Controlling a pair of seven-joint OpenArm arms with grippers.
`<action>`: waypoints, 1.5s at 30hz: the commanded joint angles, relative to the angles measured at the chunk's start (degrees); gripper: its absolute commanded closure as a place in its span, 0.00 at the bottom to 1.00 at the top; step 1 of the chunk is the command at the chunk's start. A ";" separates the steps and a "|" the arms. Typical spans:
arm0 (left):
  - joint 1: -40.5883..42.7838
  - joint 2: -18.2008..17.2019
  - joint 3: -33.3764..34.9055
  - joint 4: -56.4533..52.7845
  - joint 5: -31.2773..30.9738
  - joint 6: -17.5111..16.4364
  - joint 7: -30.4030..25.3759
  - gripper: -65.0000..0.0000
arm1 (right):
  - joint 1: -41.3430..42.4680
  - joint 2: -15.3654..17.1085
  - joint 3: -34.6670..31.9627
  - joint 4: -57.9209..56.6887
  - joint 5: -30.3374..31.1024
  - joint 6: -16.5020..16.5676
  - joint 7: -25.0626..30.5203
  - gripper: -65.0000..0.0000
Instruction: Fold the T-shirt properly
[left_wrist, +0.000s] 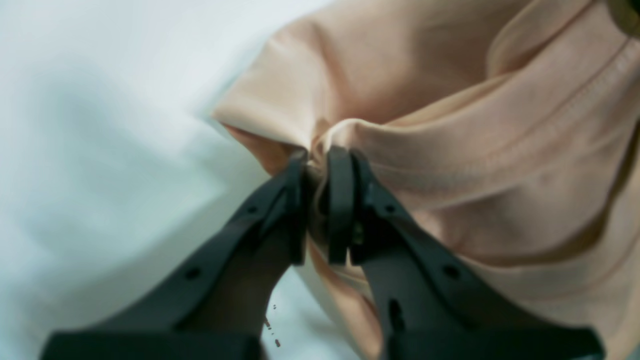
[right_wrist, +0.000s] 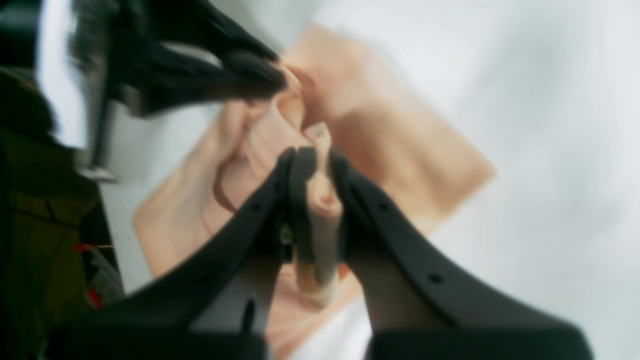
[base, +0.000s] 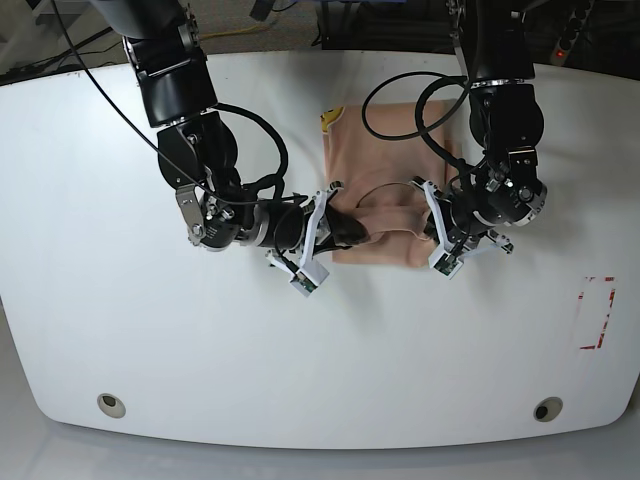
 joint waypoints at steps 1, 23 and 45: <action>-0.20 -1.02 0.01 3.02 -0.64 -0.03 -0.97 0.99 | 1.46 0.15 0.20 2.47 1.36 0.39 1.38 1.00; 0.59 -3.75 6.34 1.52 -0.81 -0.03 2.55 0.72 | -0.83 0.94 0.03 2.29 1.09 0.66 1.38 1.00; -2.66 -4.10 9.16 -6.21 -0.55 -0.03 2.37 1.00 | -1.00 0.94 0.11 2.73 1.27 0.74 1.38 1.00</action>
